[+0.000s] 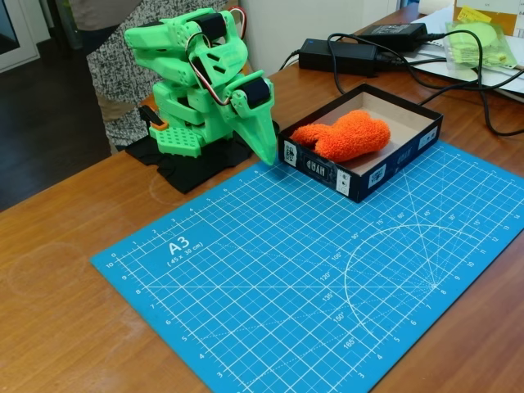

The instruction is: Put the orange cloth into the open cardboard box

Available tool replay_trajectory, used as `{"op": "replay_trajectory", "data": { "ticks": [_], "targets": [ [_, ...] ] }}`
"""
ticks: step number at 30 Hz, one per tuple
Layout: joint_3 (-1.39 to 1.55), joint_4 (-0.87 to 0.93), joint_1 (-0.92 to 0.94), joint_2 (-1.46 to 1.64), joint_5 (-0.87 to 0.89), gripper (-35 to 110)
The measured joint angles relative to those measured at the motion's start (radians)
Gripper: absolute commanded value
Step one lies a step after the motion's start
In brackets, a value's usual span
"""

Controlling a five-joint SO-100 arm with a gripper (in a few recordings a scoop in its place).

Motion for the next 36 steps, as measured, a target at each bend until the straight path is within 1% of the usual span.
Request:
{"op": "replay_trajectory", "data": {
  "ticks": [36],
  "targets": [
    [0.000, 0.000, -0.002, 0.000, 0.008, 0]
  ]
}}
